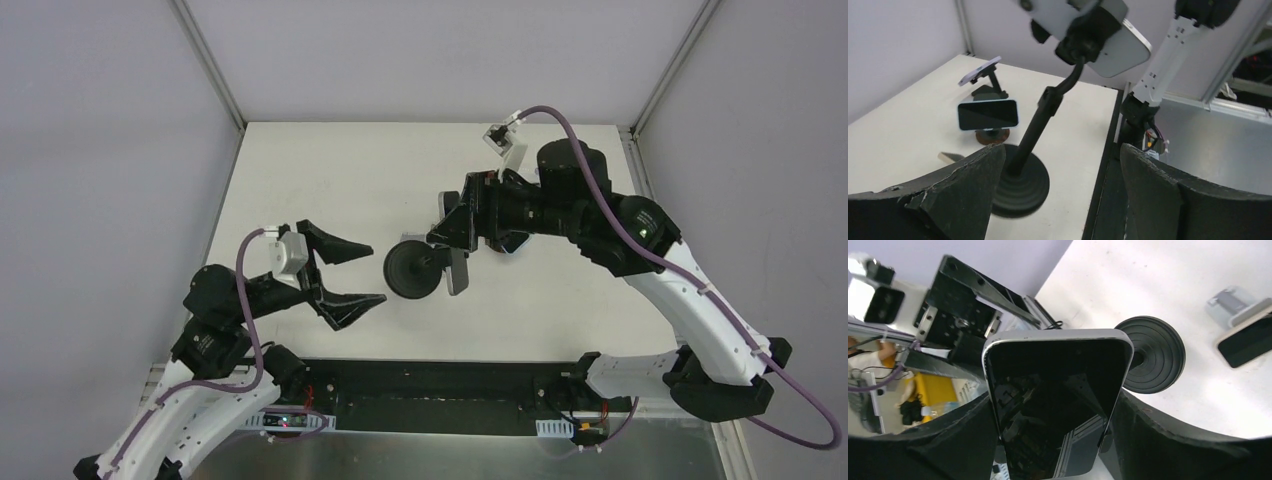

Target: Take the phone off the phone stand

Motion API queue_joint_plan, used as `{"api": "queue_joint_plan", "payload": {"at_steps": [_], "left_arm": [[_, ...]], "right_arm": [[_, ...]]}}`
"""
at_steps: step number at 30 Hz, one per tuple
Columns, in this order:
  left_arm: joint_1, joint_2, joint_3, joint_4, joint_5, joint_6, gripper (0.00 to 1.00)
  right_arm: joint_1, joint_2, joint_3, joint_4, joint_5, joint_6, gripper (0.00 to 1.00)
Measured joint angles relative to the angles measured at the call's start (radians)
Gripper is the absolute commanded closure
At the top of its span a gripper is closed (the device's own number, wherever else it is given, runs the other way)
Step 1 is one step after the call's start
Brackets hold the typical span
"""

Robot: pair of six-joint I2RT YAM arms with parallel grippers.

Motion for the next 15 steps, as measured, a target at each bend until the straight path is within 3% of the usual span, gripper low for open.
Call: {"api": "queue_joint_plan", "payload": {"at_steps": [4,15], "left_arm": [[-0.129,0.037,-0.002,0.021,-0.009,0.133,0.11],[-0.316,0.152,-0.005,0.037,-0.177,0.365,0.12]], "right_arm": [[0.01,0.027,0.004,0.041,-0.039,0.066,1.0],[0.026,0.064,0.033,0.074,-0.097,0.161,1.0]]}}
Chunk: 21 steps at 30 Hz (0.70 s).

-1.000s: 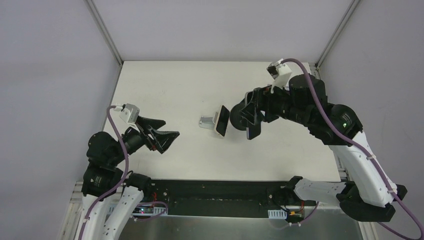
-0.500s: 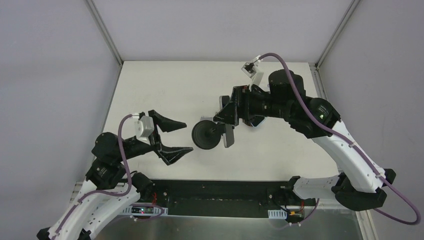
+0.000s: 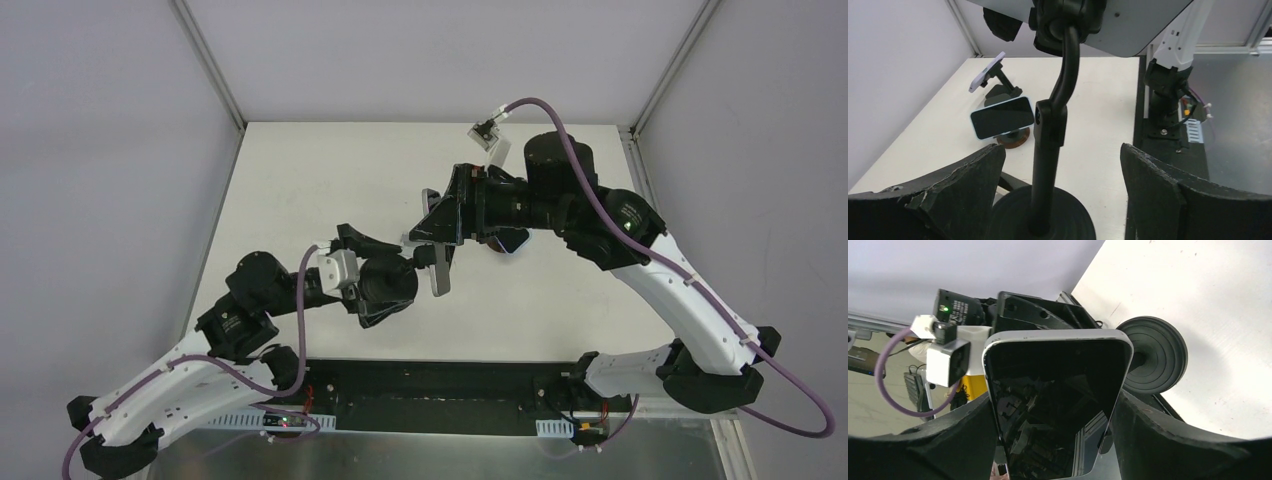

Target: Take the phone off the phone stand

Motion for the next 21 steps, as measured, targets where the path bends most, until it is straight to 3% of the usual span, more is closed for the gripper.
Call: {"api": "queue_joint_plan", "payload": {"at_steps": [4,10,17,21], "left_arm": [[-0.051,0.045,0.0,0.003,-0.089,0.068,0.17],[-0.077,0.091,0.001,0.005,-0.164,0.114,0.42],[-0.084,0.094,0.006,0.004,-0.188,0.124,0.96],[-0.09,0.093,0.007,-0.008,-0.181,0.098,1.0]], "right_arm": [[0.008,0.0,0.0,0.021,-0.016,0.022,1.0],[0.013,0.0,-0.001,0.031,-0.029,0.042,1.0],[0.013,0.0,-0.019,0.071,-0.032,0.039,1.0],[0.011,-0.016,-0.063,0.139,-0.023,0.033,1.0]]}}
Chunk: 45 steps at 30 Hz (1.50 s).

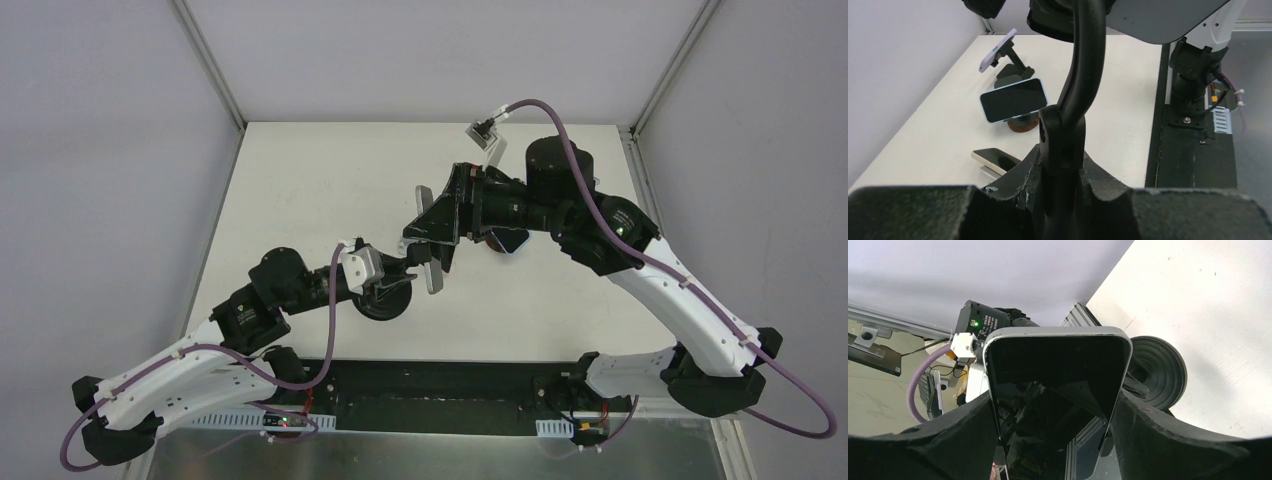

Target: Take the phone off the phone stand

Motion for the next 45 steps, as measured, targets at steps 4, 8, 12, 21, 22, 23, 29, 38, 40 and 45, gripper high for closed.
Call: {"api": "queue_joint_plan", "payload": {"at_steps": [4,8,12,21,22,23,29,38,40,45], "left_arm": [[0.0,-0.002,0.0,-0.004,0.015,-0.04,1.0],[0.0,-0.005,0.0,-0.011,0.061,-0.088,1.0],[0.0,-0.019,-0.006,-0.015,0.131,-0.142,1.0],[0.0,-0.051,-0.024,-0.006,0.232,-0.22,1.0],[0.0,-0.053,-0.029,-0.004,0.241,-0.225,1.0],[0.0,-0.054,-0.034,0.0,0.245,-0.228,1.0],[0.0,-0.064,-0.059,0.017,0.249,-0.243,0.84],[0.0,-0.135,-0.073,0.068,0.131,-0.285,0.01],[0.0,-0.176,-0.085,0.074,0.079,-0.286,0.01],[0.0,-0.279,-0.104,0.023,-0.06,-0.291,0.01]], "right_arm": [[0.001,-0.041,-0.074,0.085,-0.007,-0.023,1.0],[0.006,-0.106,-0.183,0.214,-0.021,-0.081,1.0],[0.017,-0.185,-0.315,0.381,-0.059,-0.18,1.0],[0.088,-0.229,-0.389,0.535,-0.158,-0.536,1.0],[0.099,-0.233,-0.393,0.534,-0.158,-0.583,1.0],[0.108,-0.237,-0.396,0.533,-0.158,-0.623,1.0],[0.134,-0.248,-0.404,0.52,-0.153,-0.763,1.0],[0.151,-0.248,-0.404,0.424,-0.101,-0.794,1.0],[0.152,-0.248,-0.404,0.38,-0.067,-0.778,1.0],[0.154,-0.244,-0.386,0.242,0.068,-0.72,1.0]]}}
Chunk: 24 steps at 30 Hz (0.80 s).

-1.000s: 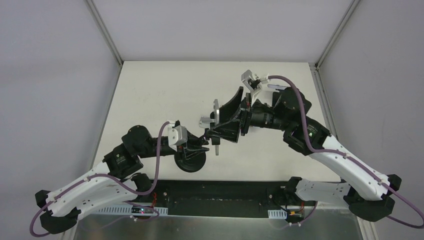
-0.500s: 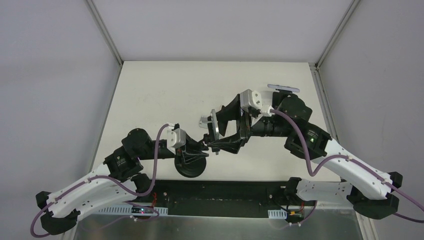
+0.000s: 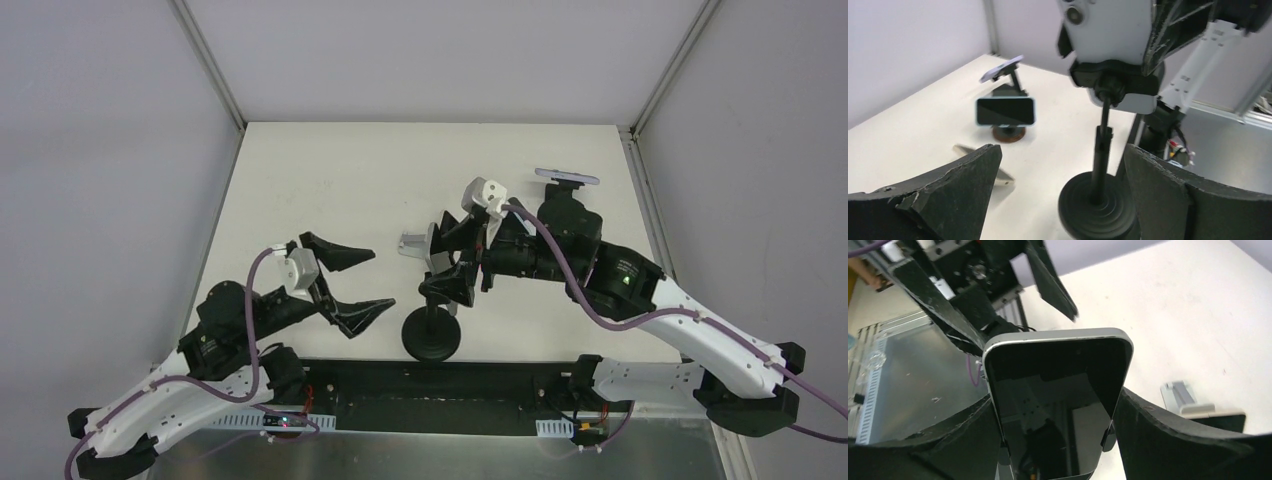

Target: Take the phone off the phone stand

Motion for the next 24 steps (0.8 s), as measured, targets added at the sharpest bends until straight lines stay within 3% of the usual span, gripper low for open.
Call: {"api": "queue_joint_plan", "payload": {"at_steps": [10,16,24], "left_arm": [[0.0,-0.105,0.001,-0.267,-0.433,-0.145,0.01],[0.0,-0.128,-0.014,-0.316,-0.513,-0.195,0.01],[0.0,-0.185,-0.054,-0.327,-0.537,-0.209,0.01]], "right_arm": [[0.006,-0.003,-0.067,-0.062,0.469,0.145,1.0],[0.006,0.041,-0.169,0.003,0.729,0.226,1.0],[0.013,0.05,-0.352,0.217,0.829,0.219,1.0]]}}
